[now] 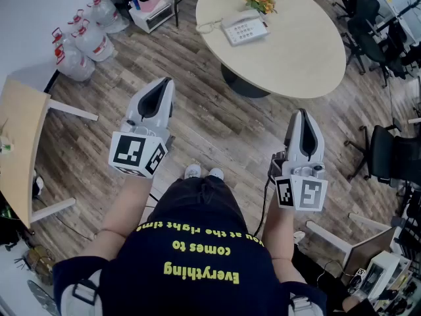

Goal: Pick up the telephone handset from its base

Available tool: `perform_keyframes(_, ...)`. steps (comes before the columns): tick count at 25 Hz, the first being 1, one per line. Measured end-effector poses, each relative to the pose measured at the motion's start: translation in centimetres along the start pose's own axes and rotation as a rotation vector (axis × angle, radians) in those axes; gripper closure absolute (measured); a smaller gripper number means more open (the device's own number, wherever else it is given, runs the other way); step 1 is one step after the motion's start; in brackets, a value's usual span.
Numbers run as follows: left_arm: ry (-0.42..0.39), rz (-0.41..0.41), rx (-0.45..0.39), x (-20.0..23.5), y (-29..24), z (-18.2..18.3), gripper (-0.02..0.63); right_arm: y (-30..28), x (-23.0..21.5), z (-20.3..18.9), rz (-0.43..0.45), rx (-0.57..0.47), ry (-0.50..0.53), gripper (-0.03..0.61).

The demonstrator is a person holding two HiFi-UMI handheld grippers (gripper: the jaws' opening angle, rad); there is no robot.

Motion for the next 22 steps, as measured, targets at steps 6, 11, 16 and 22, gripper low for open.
perform_keyframes(6, -0.006, 0.003, 0.003, -1.8, -0.7, 0.2, 0.612, 0.7, -1.7, 0.5, 0.002, 0.005, -0.007, 0.568)
perform_keyframes(11, -0.013, -0.006, 0.016, -3.4, -1.6, 0.1, 0.611, 1.0, -3.2, 0.3, 0.026, 0.024, -0.036, 0.566)
perform_keyframes(16, -0.006, -0.02, 0.02, -5.2, -3.2, -0.1, 0.516, 0.8, -4.7, -0.3, 0.066, 0.064, -0.032, 0.436)
perform_keyframes(22, -0.02, -0.025, 0.052, -6.9, -5.0, -0.2, 0.405, 0.6, -6.7, -0.3, 0.105, 0.059, -0.057, 0.385)
Point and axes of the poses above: the fingertips, and each gripper's own axes: y backward along the fingers, x to its left, z out of its top, the point moved 10 cm from there along y, backward along the fingers, and after that the axes turned 13 degrees about -z, right-handed, at the moved point
